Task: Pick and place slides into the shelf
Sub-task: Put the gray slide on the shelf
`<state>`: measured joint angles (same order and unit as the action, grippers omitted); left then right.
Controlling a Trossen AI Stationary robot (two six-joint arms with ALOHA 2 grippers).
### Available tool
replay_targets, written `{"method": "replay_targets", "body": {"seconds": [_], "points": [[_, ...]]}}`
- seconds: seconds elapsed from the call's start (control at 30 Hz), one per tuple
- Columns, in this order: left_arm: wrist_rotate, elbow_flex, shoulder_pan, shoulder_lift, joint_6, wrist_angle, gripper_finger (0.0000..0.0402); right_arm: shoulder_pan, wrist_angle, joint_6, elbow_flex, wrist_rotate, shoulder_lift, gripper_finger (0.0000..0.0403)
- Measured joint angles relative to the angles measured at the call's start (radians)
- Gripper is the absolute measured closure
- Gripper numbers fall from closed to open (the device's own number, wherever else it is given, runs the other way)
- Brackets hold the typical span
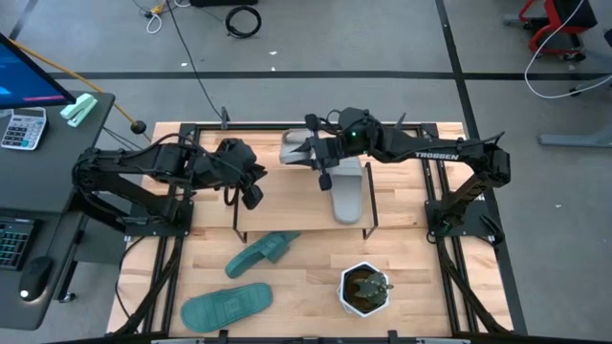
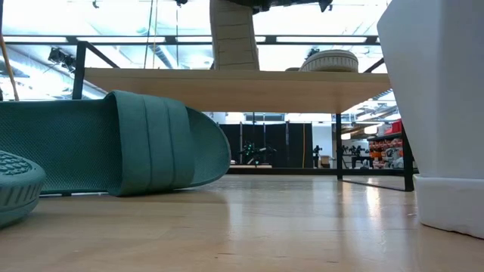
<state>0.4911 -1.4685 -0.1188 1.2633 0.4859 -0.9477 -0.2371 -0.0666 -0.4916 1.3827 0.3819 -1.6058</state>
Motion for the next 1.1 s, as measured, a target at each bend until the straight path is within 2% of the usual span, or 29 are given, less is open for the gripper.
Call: {"method": "replay_targets", "body": {"seconds": [1.1], "points": [[0.013, 0.0, -0.003, 0.0, 0.053, -0.015, 0.0334, 0.077, 0.209, -0.051, 0.0, -0.053, 0.001, 0.0336]]}}
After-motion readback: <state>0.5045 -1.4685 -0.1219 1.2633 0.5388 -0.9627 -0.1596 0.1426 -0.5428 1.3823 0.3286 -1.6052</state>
